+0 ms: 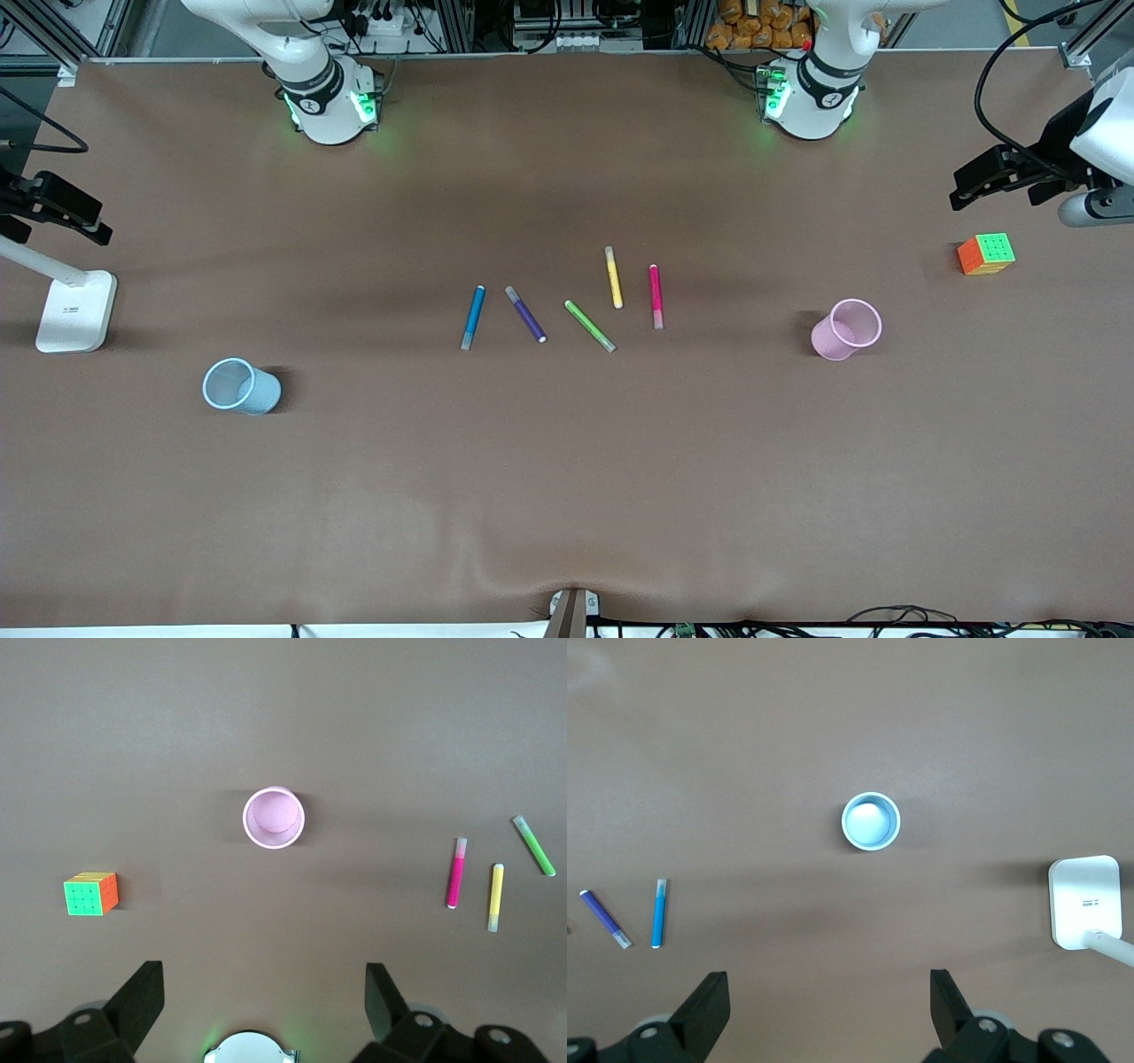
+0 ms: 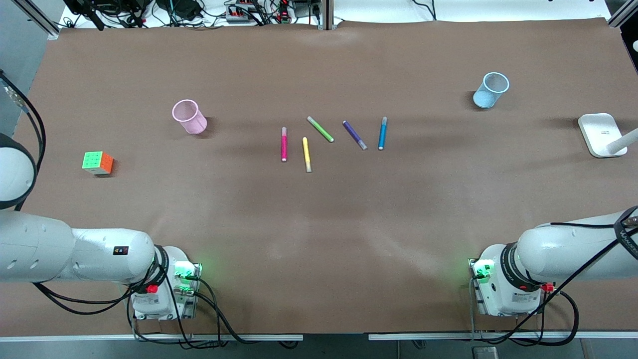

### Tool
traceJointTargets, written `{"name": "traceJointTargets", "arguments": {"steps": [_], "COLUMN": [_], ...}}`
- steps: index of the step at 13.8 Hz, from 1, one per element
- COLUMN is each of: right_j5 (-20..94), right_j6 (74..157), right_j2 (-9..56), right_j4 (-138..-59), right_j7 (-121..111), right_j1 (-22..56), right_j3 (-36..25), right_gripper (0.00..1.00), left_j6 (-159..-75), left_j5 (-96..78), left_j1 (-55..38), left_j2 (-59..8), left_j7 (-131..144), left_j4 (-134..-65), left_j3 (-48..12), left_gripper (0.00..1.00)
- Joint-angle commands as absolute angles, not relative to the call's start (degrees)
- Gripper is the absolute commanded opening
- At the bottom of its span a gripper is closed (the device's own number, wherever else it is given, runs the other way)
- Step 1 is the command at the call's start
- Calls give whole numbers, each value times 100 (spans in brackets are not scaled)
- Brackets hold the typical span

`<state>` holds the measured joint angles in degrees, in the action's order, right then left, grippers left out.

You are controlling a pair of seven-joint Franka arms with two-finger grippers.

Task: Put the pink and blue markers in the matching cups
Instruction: 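Move the left gripper from rest toward the pink marker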

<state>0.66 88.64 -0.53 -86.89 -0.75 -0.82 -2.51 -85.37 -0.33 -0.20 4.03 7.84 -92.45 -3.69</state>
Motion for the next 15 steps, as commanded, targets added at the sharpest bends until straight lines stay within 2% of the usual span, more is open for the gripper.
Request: {"name": "traceJointTargets", "arguments": {"steps": [1, 3, 7, 10, 15], "right_j5": [-35, -26, -26, -35, -18], "right_j6": [8824, 8824, 8824, 8833, 8824], "right_j2": [-53, -44, -44, -35, -35], "right_j4": [-8675, -8675, -8675, -8666, -8675], "right_j7": [-26, -35, -26, -26, -26], "right_j1": [-167, -167, -132, -97, -79], "right_j3": [-193, -193, -185, -185, -158], "right_gripper": [100, 100, 100, 100, 100], "left_j6": [-8403, -8358, -8367, -8402, -8411], "left_j5": [53, 53, 53, -17, -26], "left_j1": [-9, 17, -61, -105, -387], "left_j2": [378, 343, -385, -685, -905], "left_j7": [686, 668, 458, 501, 624], "left_j4": [-9158, -9123, -8746, -8710, -8613], "left_j3": [-387, -387, -396, -404, -448], "left_gripper": [100, 100, 100, 100, 100]}}
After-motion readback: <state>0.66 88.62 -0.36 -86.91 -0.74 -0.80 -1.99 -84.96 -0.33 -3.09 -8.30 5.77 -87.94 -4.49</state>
